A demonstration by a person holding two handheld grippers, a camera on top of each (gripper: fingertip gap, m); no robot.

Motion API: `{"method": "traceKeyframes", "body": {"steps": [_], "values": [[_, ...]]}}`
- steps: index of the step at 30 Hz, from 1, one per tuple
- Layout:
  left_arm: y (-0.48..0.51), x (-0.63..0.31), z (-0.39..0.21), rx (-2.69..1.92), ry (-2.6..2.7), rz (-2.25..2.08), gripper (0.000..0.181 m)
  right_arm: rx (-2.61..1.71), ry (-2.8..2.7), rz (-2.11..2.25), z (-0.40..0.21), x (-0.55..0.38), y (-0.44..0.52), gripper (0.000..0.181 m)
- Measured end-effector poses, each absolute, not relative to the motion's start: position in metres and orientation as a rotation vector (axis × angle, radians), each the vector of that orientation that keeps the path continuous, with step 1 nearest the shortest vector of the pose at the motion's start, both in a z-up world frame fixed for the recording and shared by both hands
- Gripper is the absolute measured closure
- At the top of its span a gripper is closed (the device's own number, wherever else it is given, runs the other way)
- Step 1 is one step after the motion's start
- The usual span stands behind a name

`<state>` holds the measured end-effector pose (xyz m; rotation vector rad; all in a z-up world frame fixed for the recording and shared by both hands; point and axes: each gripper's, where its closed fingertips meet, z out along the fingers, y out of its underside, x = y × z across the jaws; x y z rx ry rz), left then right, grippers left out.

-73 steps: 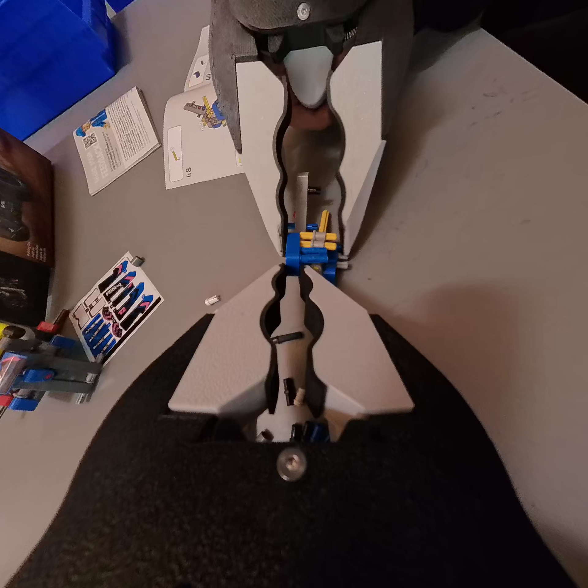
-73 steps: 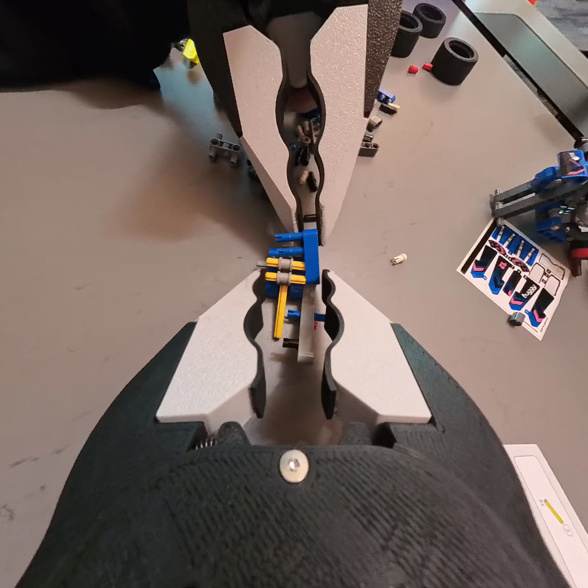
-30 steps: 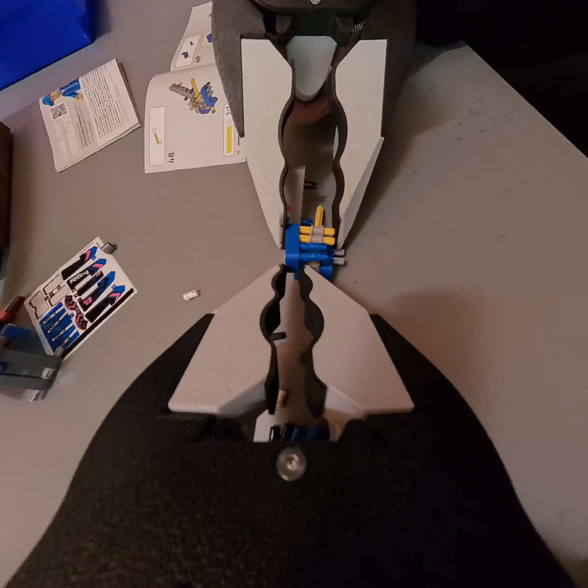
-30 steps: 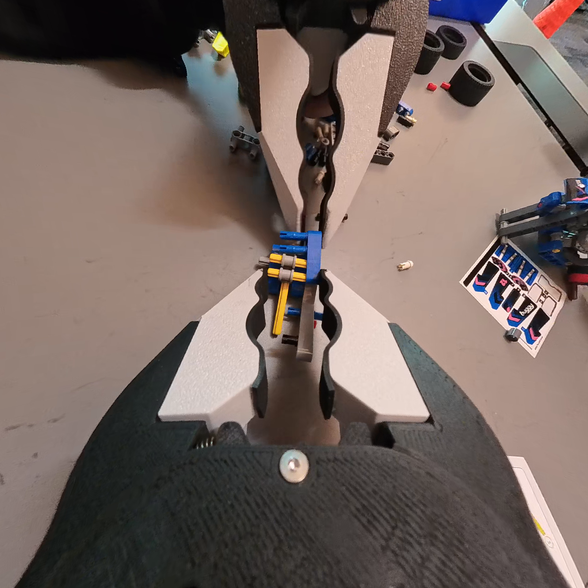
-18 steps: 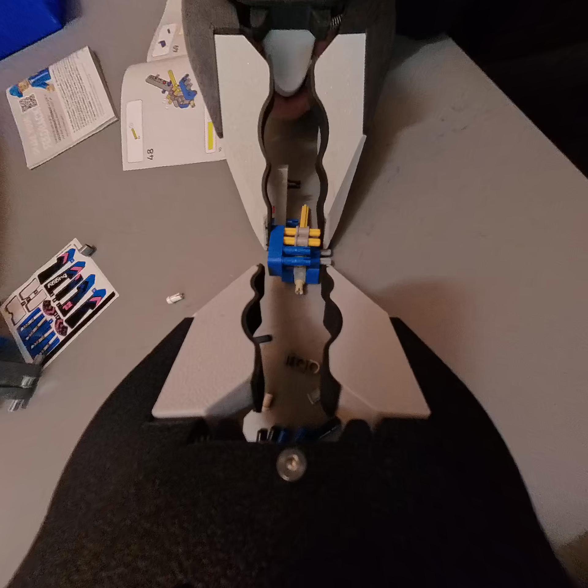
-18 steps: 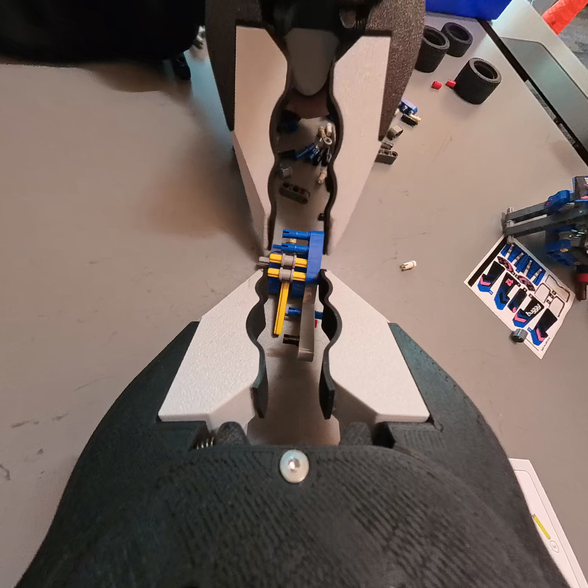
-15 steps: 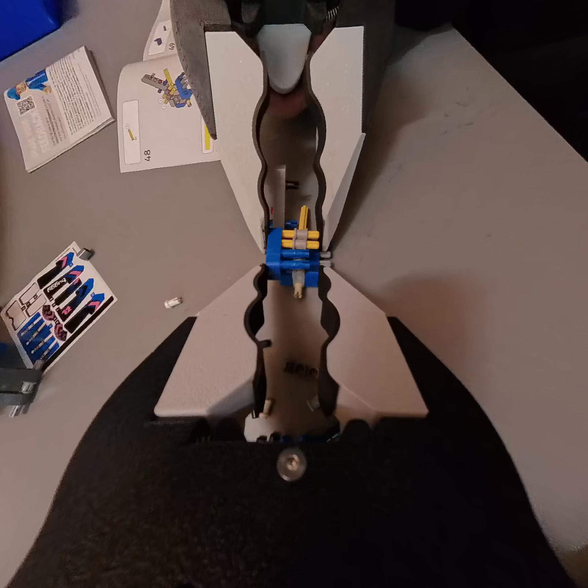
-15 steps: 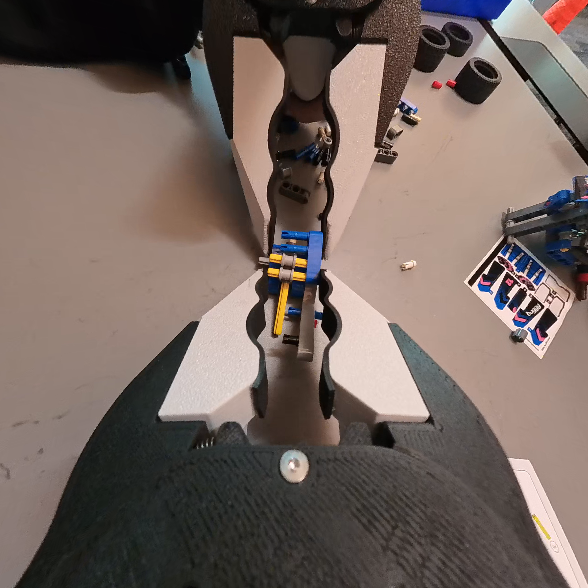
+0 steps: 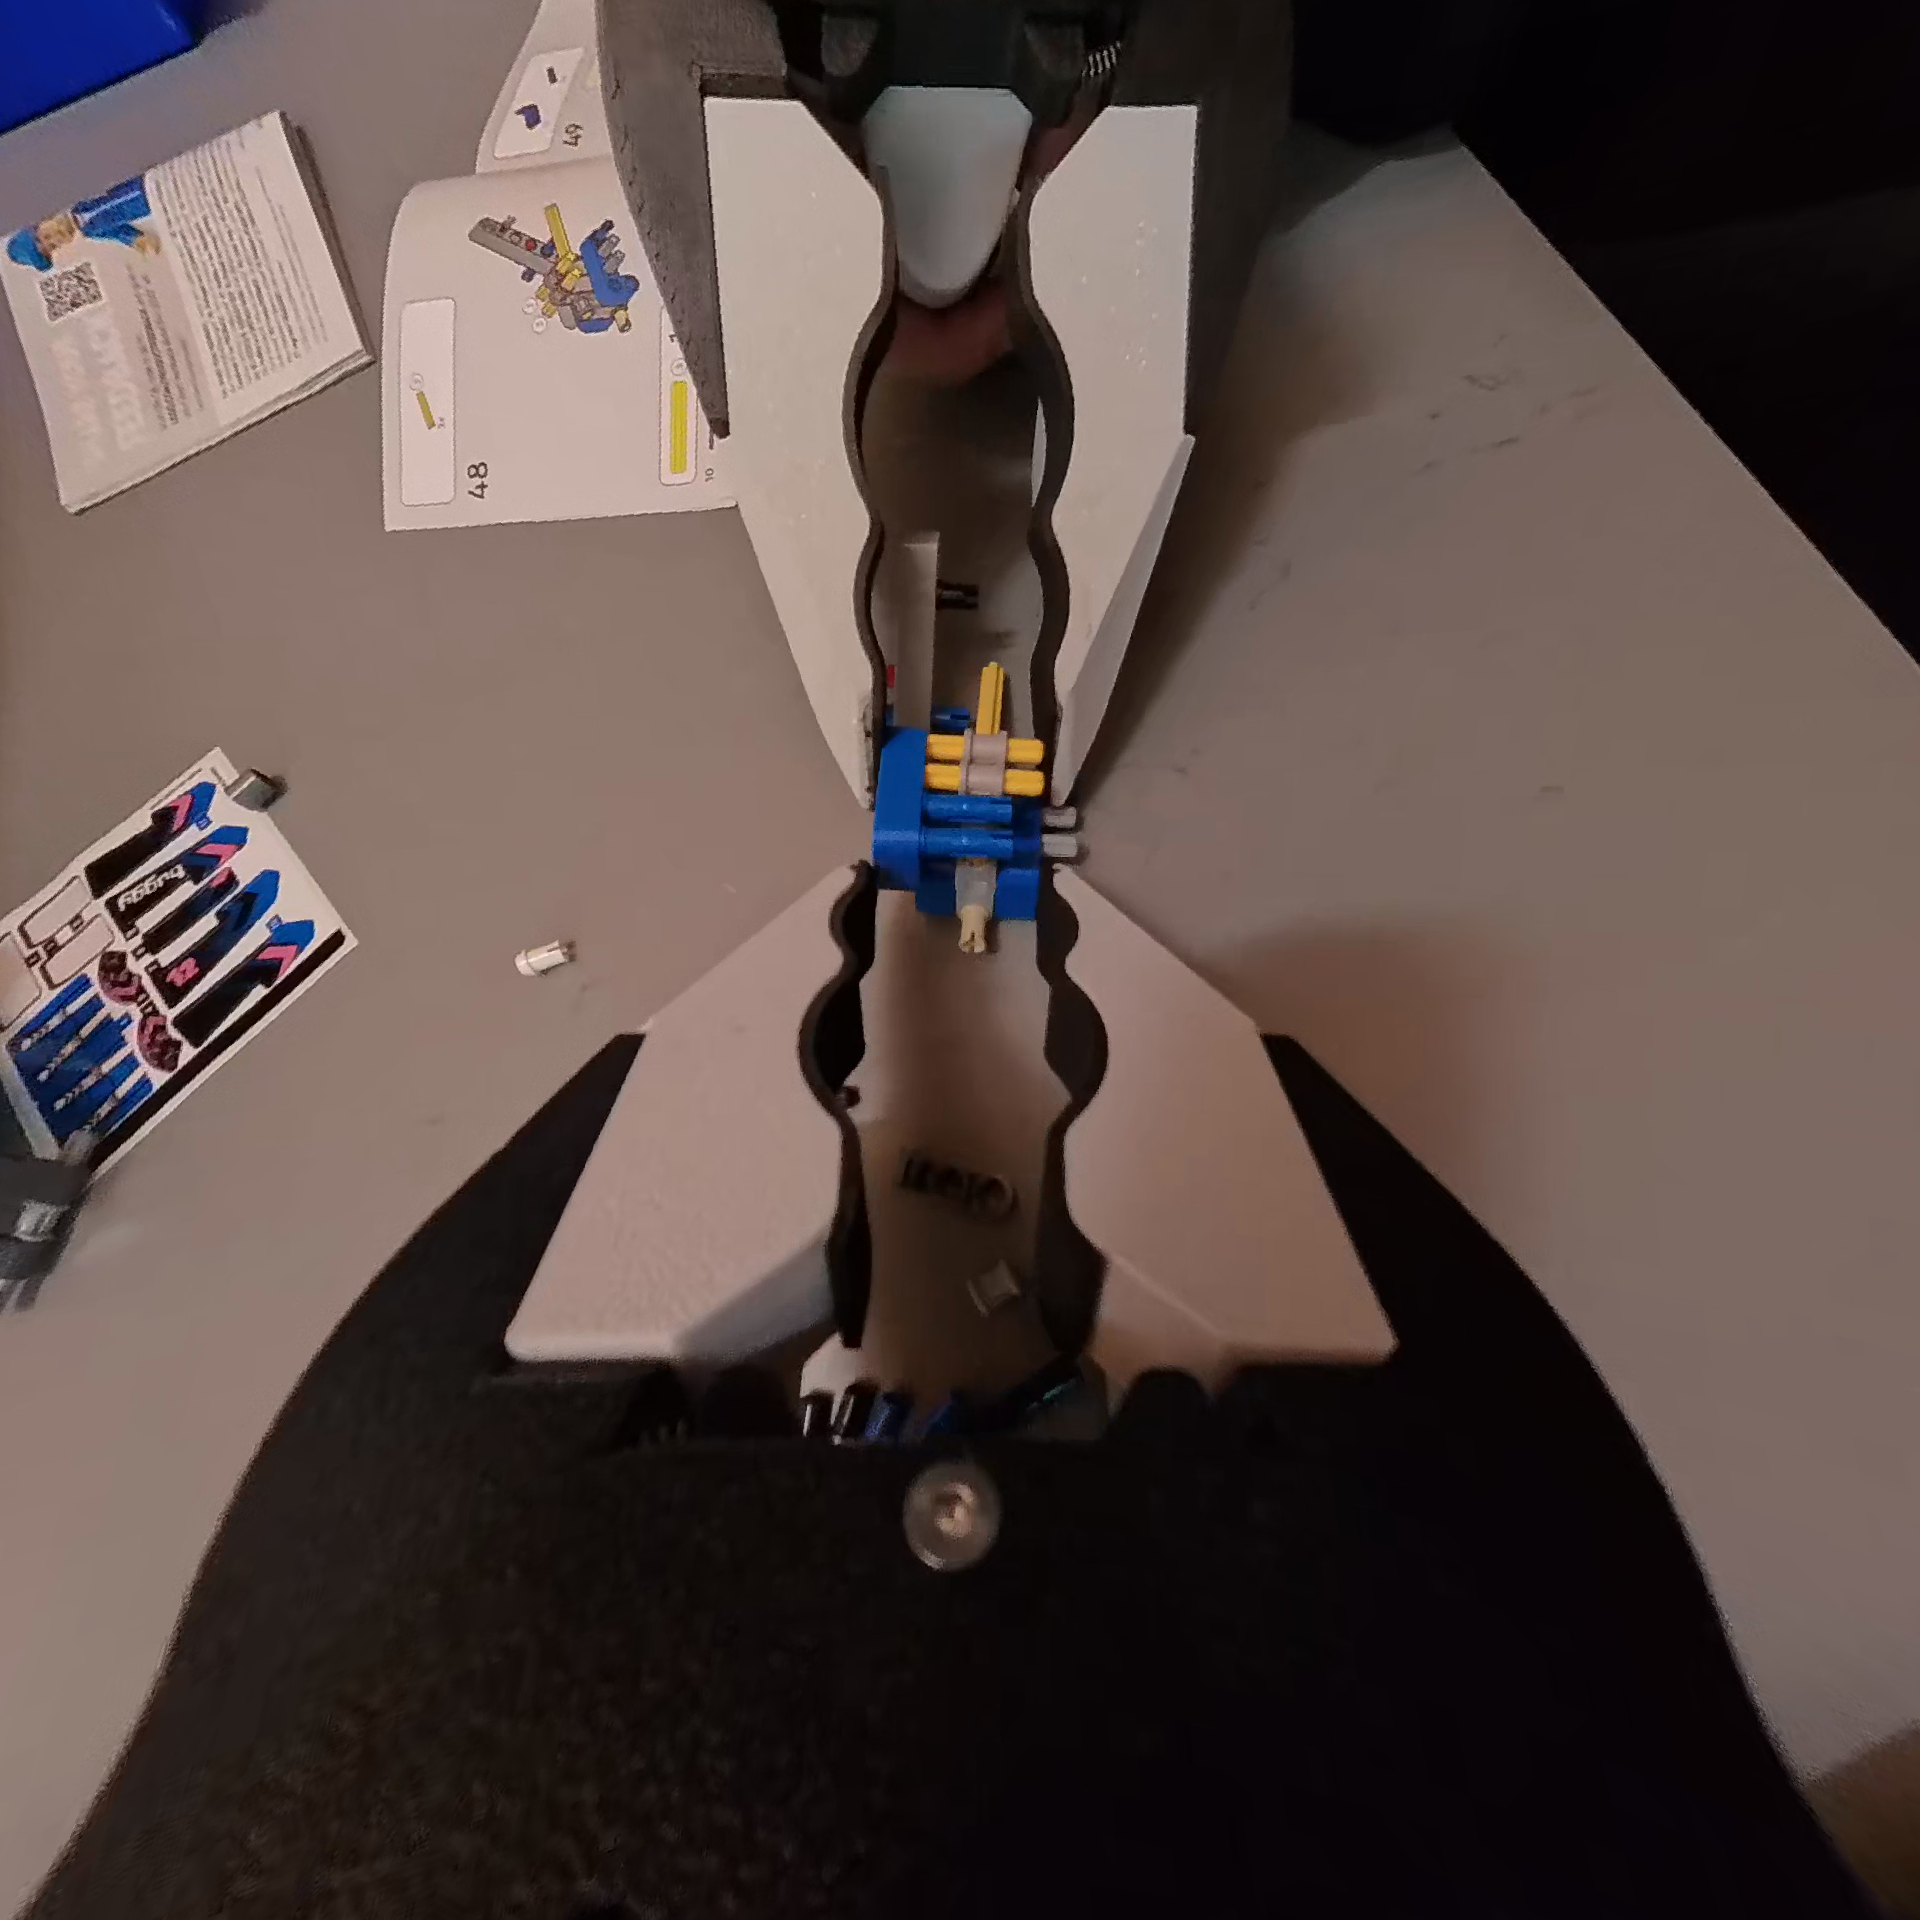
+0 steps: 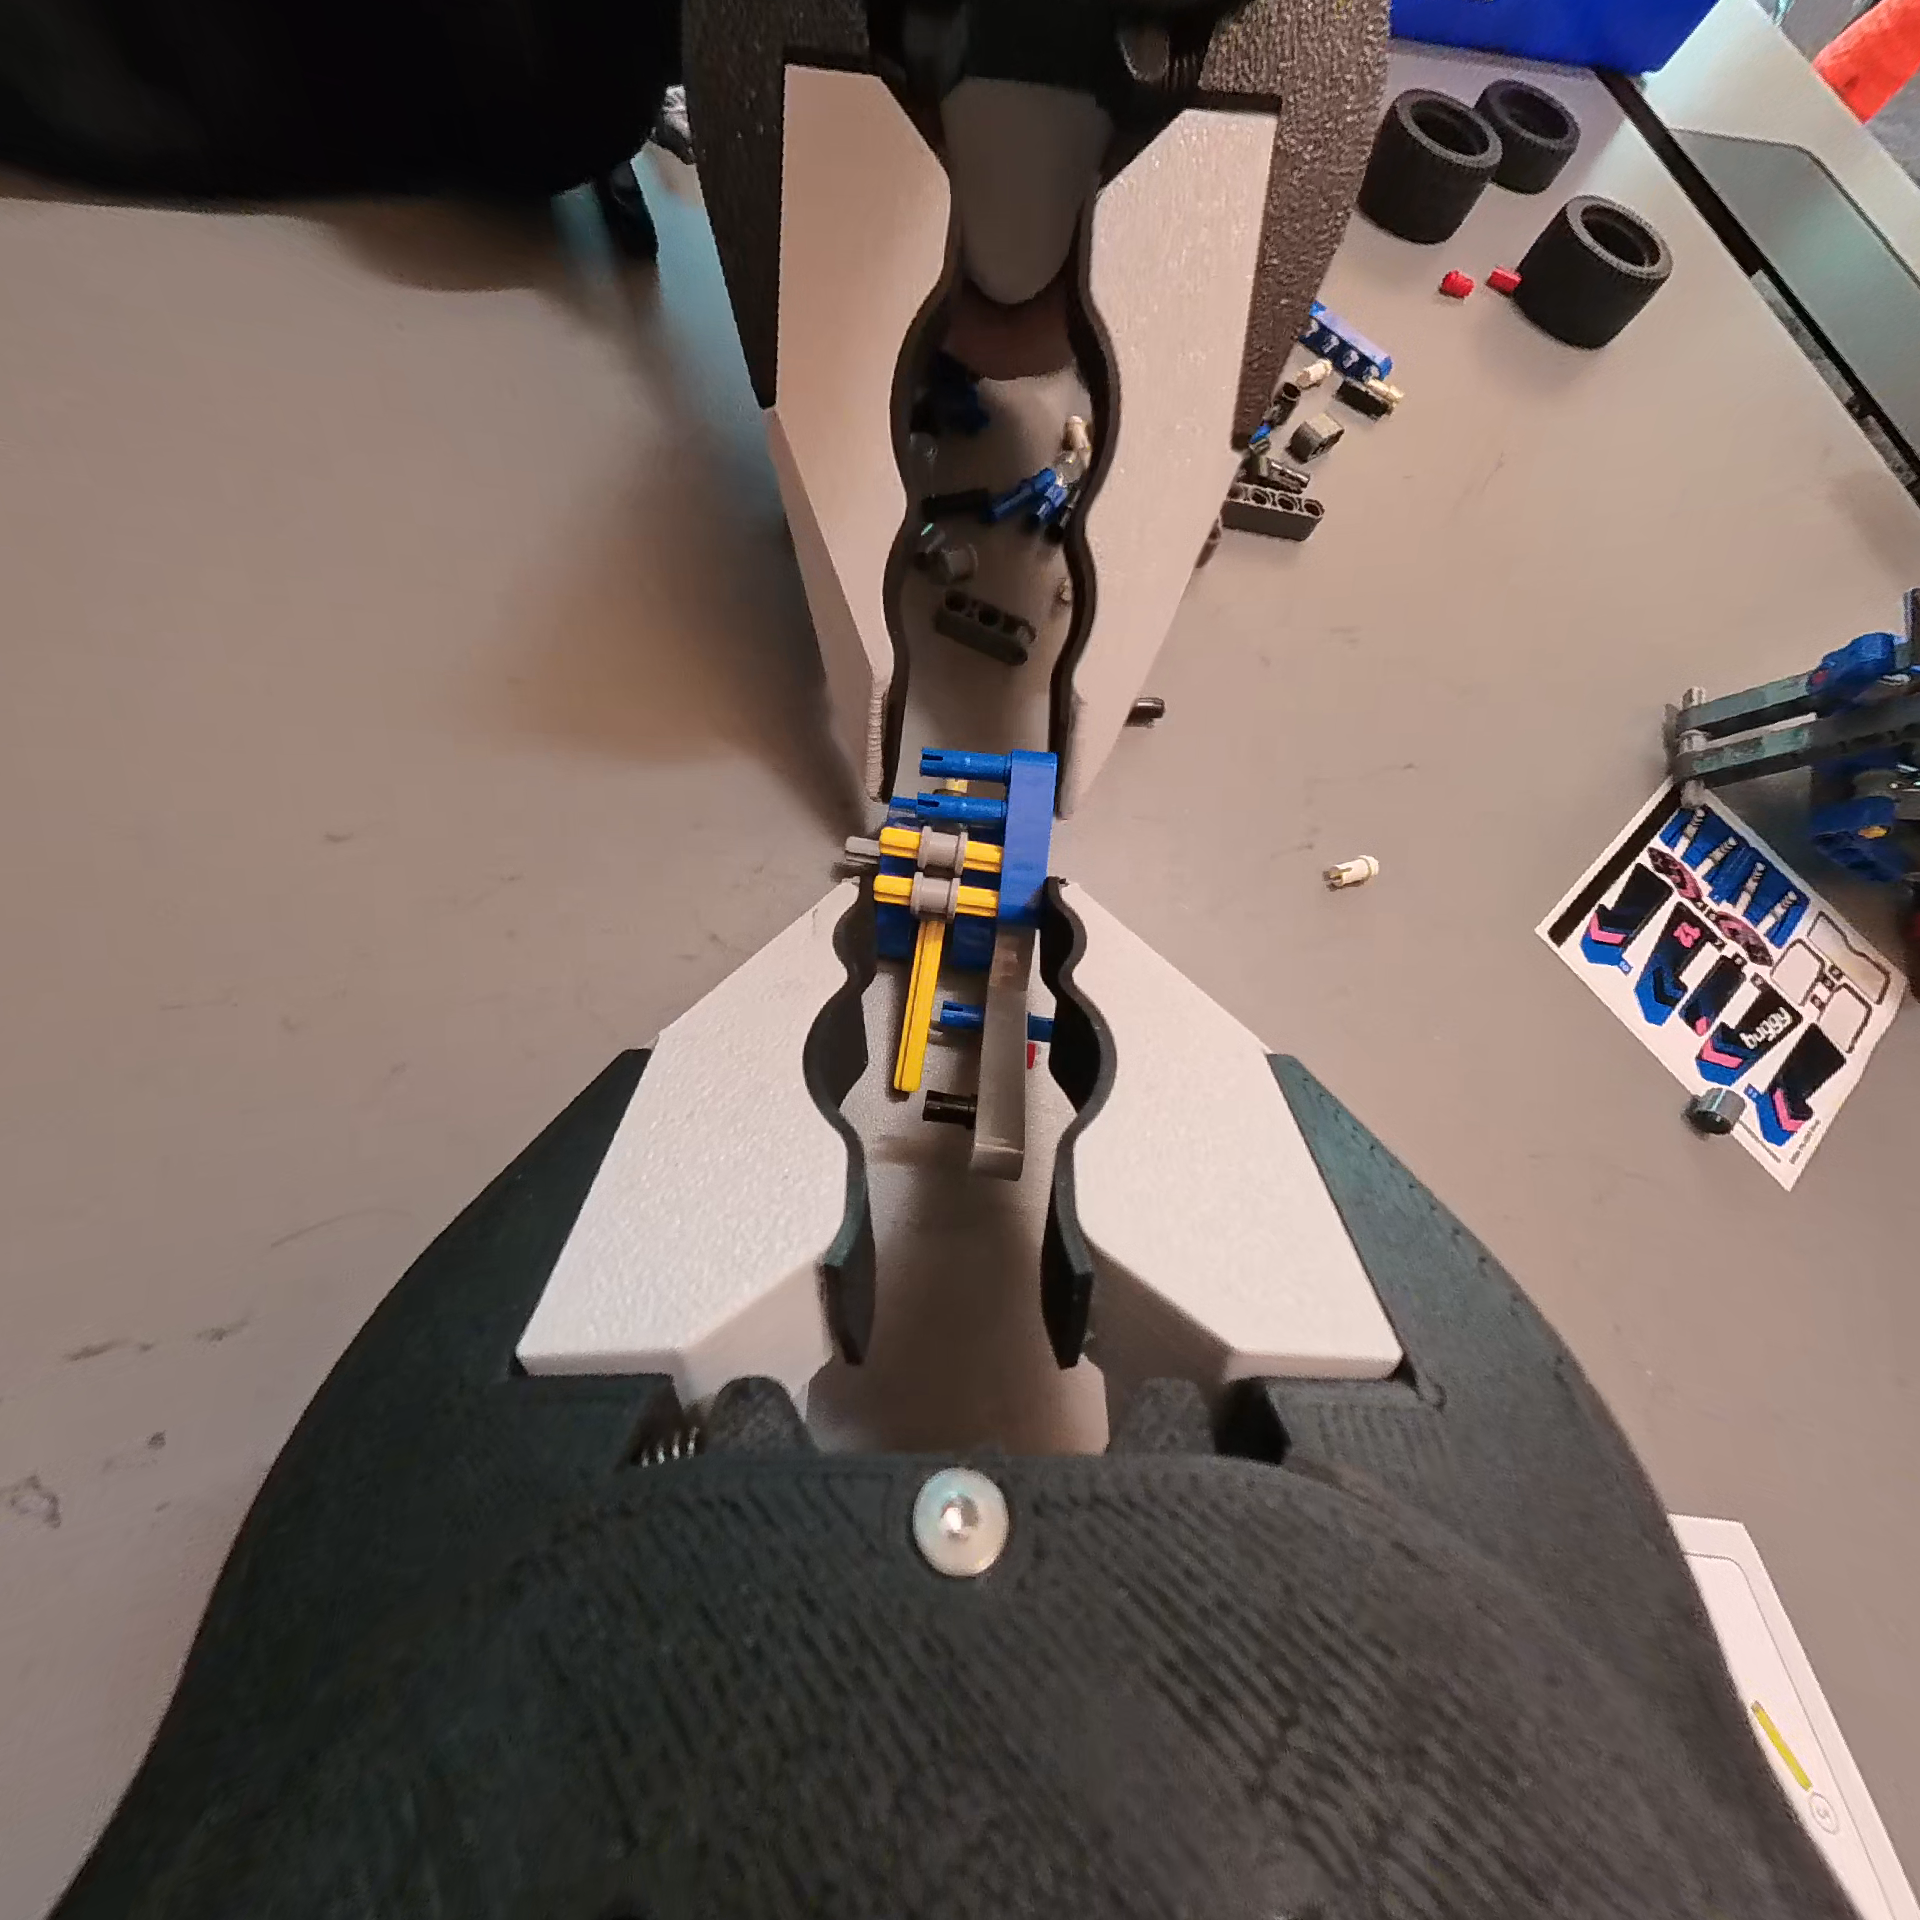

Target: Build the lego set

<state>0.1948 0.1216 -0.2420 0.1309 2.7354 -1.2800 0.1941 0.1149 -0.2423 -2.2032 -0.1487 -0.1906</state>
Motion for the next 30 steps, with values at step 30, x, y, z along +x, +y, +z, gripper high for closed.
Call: {"method": "traceKeyframes", "body": {"steps": [30], "values": [[0.124,0.194,-0.237,0.141,2.705,-1.308,0.16,-2.206,-0.181,-0.12,-0.243,0.186,0.112,0.151]]}}
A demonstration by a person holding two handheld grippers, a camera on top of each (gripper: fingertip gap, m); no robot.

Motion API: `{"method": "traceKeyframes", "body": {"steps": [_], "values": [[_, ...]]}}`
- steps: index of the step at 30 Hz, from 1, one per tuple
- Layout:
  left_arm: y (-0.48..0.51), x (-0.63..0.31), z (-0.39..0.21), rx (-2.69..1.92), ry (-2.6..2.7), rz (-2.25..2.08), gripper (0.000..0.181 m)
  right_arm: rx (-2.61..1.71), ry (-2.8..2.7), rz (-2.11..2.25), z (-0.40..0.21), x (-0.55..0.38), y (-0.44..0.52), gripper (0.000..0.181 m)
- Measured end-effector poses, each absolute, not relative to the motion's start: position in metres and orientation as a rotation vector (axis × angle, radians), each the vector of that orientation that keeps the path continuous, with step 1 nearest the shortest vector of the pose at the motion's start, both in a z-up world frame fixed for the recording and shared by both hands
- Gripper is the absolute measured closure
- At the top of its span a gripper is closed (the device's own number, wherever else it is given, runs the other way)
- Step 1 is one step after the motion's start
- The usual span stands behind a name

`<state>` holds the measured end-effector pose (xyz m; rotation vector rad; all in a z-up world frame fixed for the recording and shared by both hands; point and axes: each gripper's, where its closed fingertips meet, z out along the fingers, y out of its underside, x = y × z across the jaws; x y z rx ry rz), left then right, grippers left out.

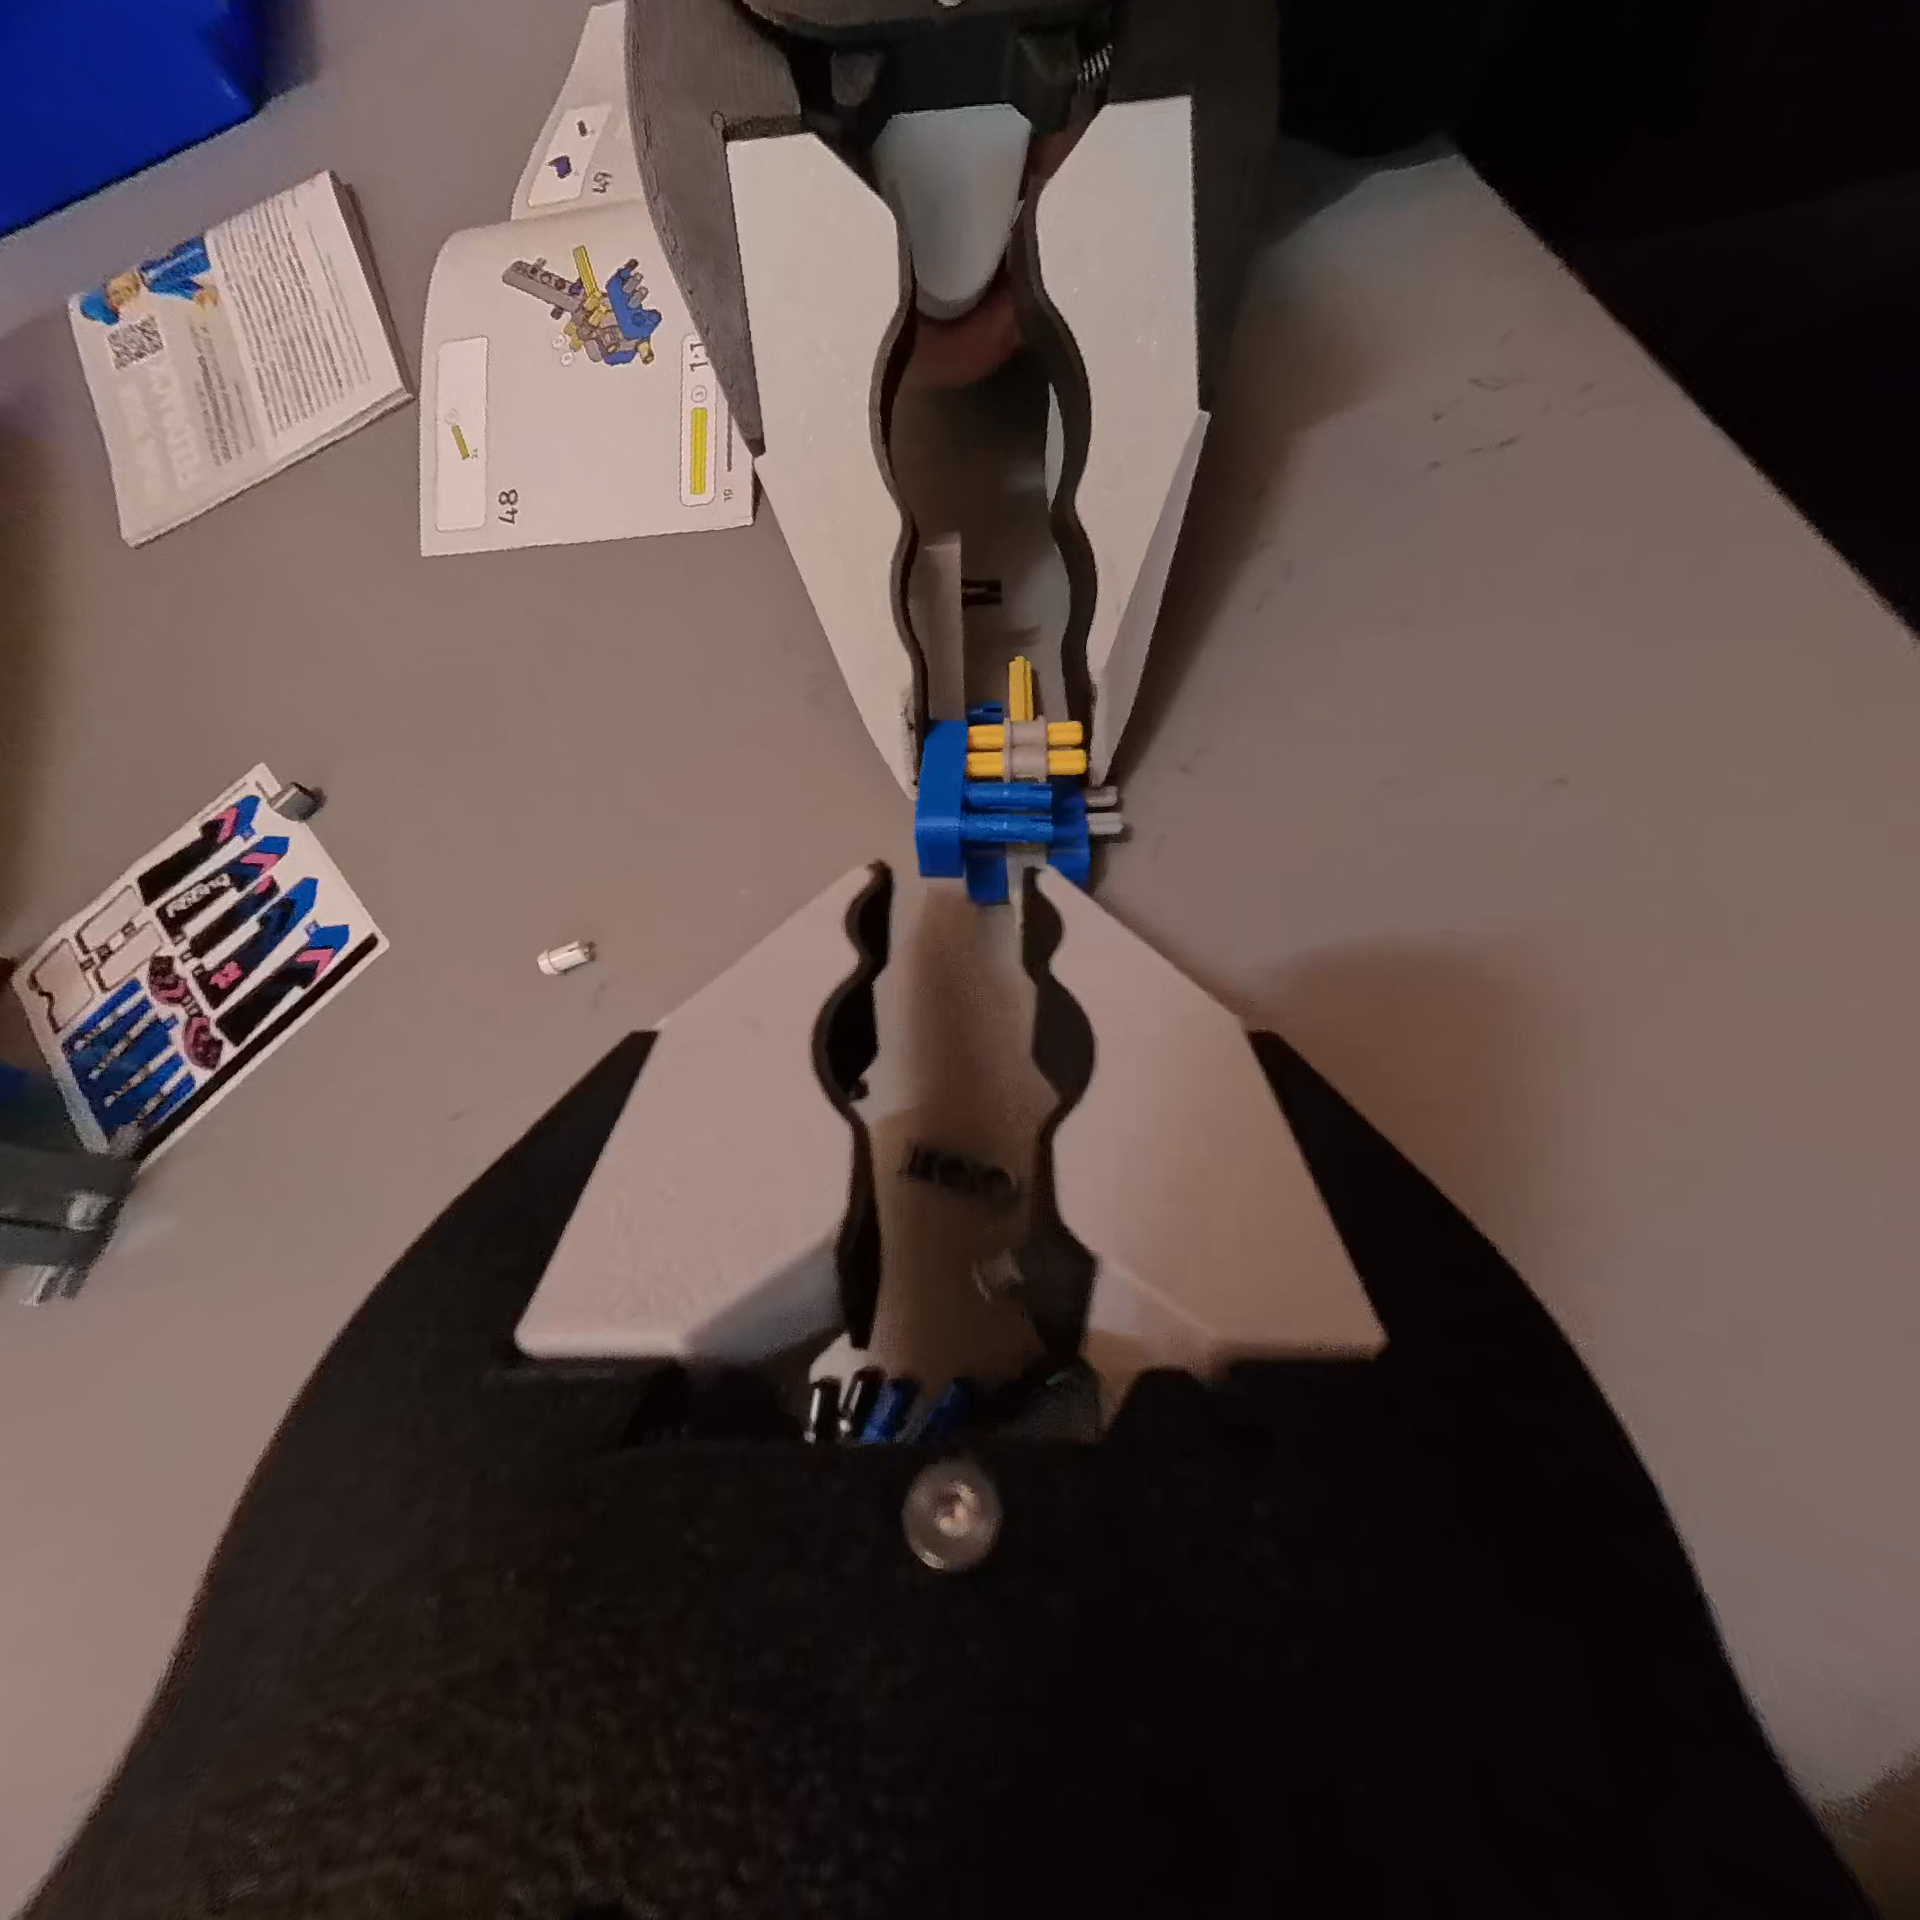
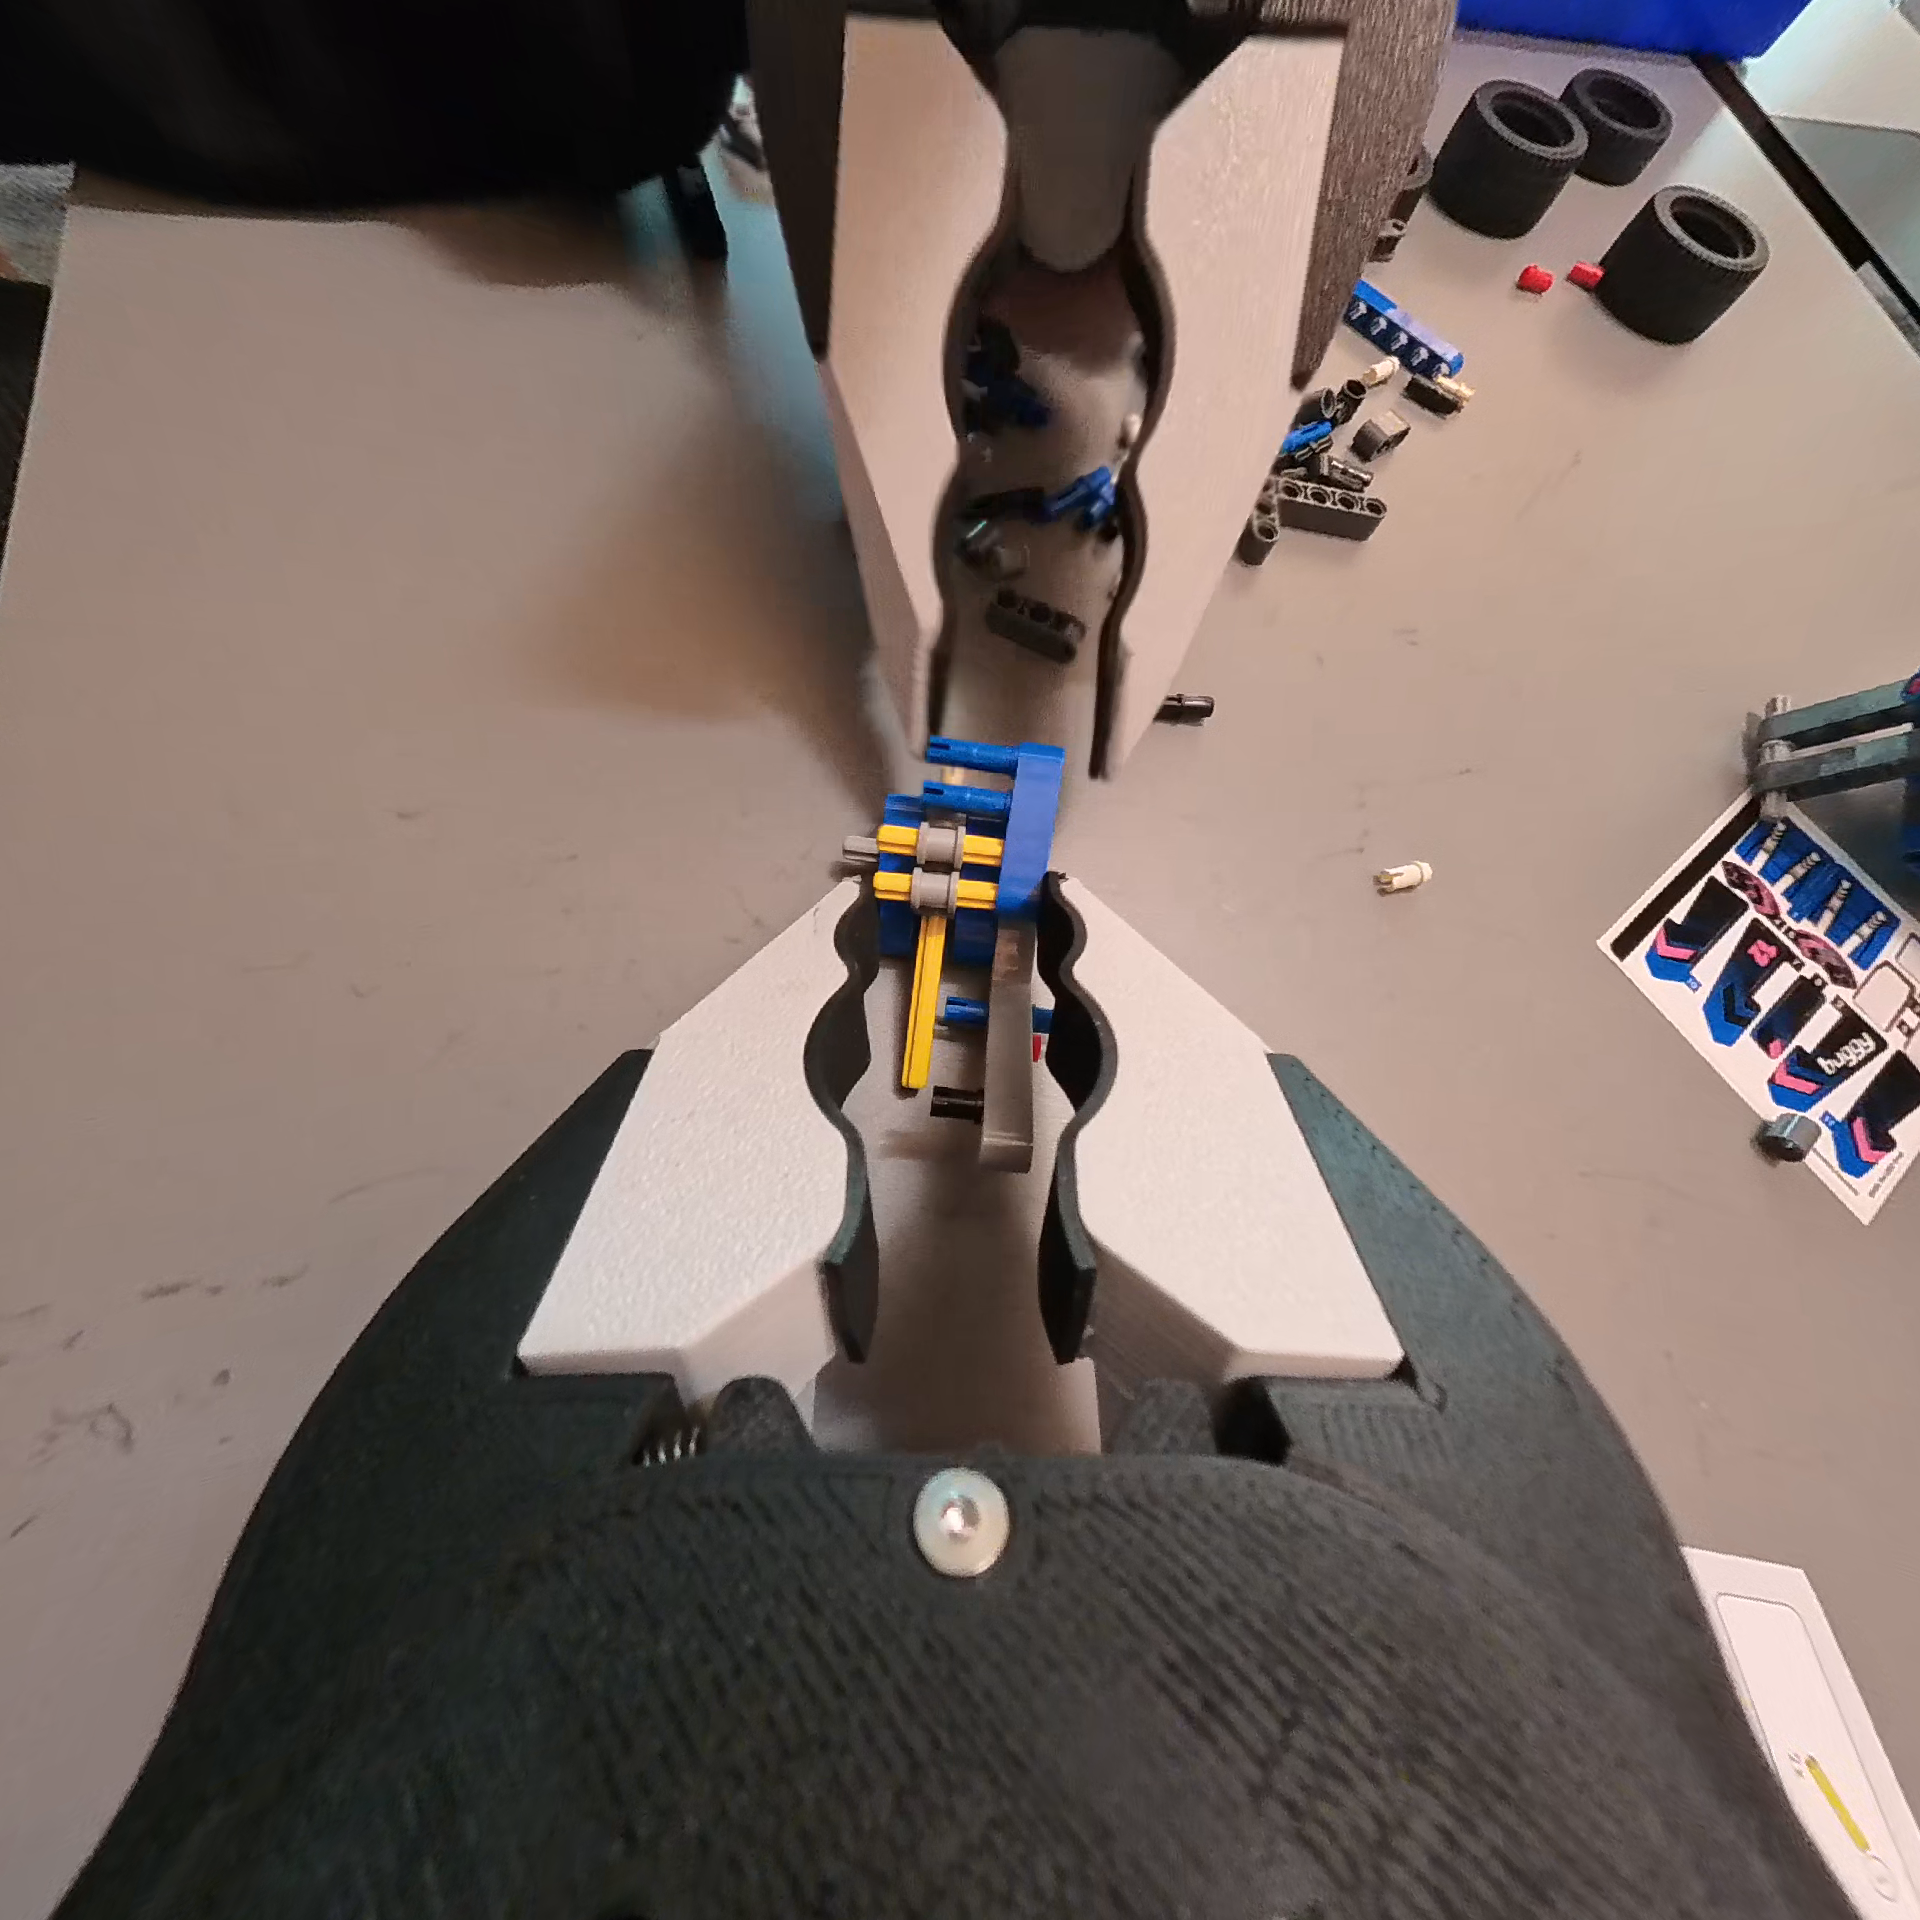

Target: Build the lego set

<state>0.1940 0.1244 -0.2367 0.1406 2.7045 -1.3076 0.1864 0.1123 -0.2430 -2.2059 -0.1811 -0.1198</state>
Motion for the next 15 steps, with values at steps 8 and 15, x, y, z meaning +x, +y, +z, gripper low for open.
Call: {"method": "traceKeyframes", "body": {"steps": [8,15], "values": [[0.113,0.185,-0.239,-0.013,2.781,-1.224,0.134,-2.209,-0.169,-0.101,-0.243,0.186,0.112,0.151],[0.103,0.186,-0.243,-0.132,2.784,-1.198,0.144,-2.208,-0.17,-0.106,-0.243,0.187,0.112,0.151]]}}
